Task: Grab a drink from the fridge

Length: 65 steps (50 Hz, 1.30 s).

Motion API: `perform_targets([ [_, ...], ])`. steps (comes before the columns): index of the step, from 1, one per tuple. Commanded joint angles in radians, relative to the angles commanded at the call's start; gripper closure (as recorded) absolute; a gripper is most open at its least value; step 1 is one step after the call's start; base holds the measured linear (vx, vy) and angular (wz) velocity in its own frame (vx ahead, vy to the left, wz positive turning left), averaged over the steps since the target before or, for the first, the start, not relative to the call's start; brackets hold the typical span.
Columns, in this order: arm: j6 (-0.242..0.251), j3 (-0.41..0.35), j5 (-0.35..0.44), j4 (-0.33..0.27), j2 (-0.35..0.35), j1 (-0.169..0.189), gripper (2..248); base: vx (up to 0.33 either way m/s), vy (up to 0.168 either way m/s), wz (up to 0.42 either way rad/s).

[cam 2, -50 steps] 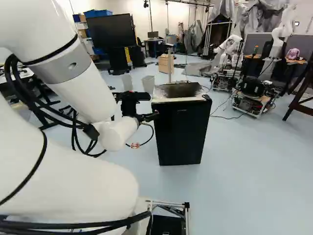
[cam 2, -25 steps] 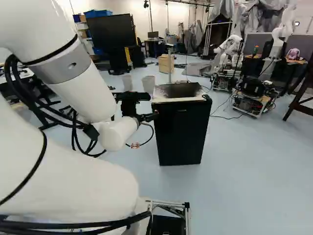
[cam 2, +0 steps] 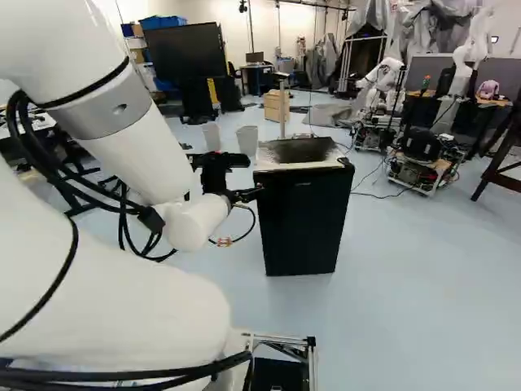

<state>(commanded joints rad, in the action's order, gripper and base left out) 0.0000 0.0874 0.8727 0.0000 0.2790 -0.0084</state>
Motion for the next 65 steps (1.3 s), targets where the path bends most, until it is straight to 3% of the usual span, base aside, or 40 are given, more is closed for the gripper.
perform_targets([
  [9,0.0,0.011,0.002,0.014,-0.013,-0.015,3,0.0,0.0,0.0],
  [24,0.0,0.058,0.016,0.086,-0.067,-0.059,3,0.0,0.0,0.0],
  [65,0.0,0.138,0.067,0.374,-0.155,-0.204,3,0.0,0.0,0.0],
])
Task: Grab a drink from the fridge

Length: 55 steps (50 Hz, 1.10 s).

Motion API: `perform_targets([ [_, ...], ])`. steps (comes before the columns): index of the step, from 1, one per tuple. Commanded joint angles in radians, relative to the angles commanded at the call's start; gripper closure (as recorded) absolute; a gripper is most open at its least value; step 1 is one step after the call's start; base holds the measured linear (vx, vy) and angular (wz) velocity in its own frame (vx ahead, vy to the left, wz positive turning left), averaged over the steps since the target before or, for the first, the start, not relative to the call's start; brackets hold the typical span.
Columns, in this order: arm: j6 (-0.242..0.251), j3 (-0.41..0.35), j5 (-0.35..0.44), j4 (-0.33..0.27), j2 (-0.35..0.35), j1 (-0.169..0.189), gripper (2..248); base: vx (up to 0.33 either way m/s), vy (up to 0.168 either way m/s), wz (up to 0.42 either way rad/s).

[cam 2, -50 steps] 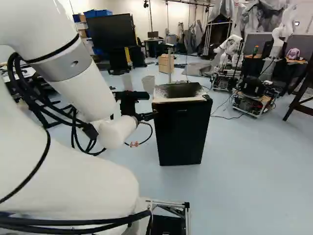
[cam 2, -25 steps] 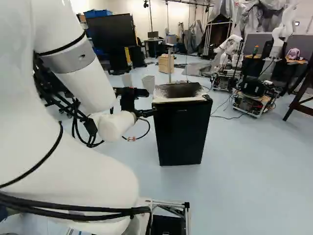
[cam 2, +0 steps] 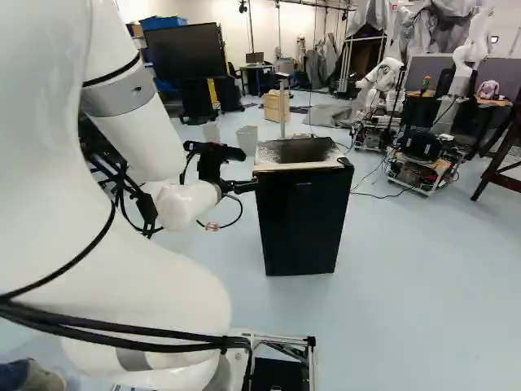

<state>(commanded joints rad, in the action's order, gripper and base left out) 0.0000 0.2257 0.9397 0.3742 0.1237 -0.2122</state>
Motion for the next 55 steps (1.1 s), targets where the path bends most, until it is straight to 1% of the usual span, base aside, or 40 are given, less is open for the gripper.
perform_targets([
  [11,0.0,0.022,0.028,0.08,-0.042,-0.038,3,0.0,0.0,0.0],
  [38,0.0,0.082,0.105,0.277,-0.179,-0.13,3,0.0,0.0,0.0],
  [55,0.0,0.122,0.162,0.392,-0.266,-0.184,3,0.0,0.0,0.0],
])
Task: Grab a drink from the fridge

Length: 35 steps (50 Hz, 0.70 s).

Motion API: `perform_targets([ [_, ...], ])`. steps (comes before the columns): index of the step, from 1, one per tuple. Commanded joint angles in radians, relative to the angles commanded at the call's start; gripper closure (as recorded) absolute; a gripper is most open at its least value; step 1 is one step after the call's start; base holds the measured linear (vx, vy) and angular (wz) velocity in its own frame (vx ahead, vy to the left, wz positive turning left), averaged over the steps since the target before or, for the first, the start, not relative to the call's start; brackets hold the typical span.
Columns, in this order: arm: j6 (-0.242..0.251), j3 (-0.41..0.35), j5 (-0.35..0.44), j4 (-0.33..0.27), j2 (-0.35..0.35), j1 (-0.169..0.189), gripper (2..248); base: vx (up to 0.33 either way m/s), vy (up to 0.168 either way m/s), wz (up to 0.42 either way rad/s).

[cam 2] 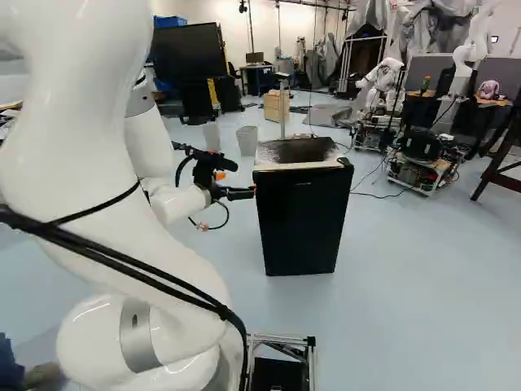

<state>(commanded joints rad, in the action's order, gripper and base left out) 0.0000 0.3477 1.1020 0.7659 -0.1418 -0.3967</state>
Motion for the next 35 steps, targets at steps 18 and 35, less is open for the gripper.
perform_targets([
  [18,0.0,0.061,0.064,0.114,-0.105,-0.049,3,0.0,0.0,0.0],
  [35,0.0,0.127,0.125,0.215,-0.206,-0.087,3,0.0,0.0,0.0],
])
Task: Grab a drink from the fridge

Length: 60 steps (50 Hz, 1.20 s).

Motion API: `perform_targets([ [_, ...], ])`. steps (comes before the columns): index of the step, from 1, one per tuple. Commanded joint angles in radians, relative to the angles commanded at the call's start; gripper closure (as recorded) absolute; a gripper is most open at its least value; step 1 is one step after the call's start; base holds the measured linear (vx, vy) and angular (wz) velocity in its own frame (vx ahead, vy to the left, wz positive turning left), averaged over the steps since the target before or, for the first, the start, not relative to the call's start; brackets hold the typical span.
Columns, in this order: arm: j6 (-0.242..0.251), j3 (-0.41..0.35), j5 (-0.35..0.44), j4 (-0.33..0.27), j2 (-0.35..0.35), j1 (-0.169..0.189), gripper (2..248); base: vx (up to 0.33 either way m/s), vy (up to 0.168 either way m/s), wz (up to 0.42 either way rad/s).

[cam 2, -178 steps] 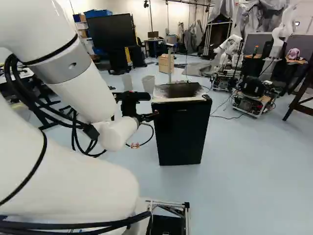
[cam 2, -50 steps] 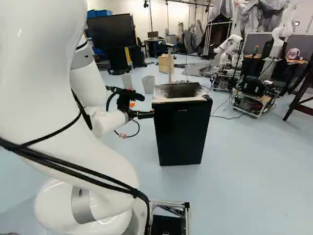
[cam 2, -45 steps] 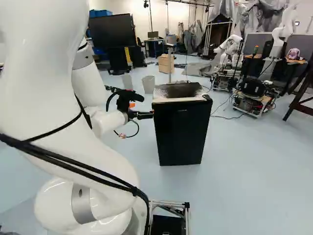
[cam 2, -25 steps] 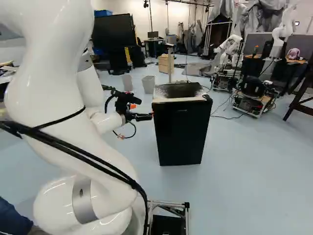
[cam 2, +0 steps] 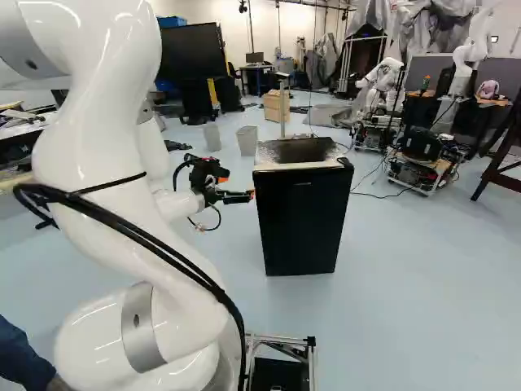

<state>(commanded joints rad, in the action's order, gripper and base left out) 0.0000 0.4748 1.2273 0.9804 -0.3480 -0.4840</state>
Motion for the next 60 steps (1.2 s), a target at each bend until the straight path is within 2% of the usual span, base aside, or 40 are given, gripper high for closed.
perform_targets([
  [11,0.0,0.051,0.026,0.039,-0.069,-0.012,3,0.0,0.0,0.0],
  [22,0.0,0.099,0.03,0.051,-0.12,-0.009,3,0.0,0.0,0.0],
  [60,0.0,0.172,0.03,0.052,-0.169,0.043,3,0.0,0.0,0.0],
])
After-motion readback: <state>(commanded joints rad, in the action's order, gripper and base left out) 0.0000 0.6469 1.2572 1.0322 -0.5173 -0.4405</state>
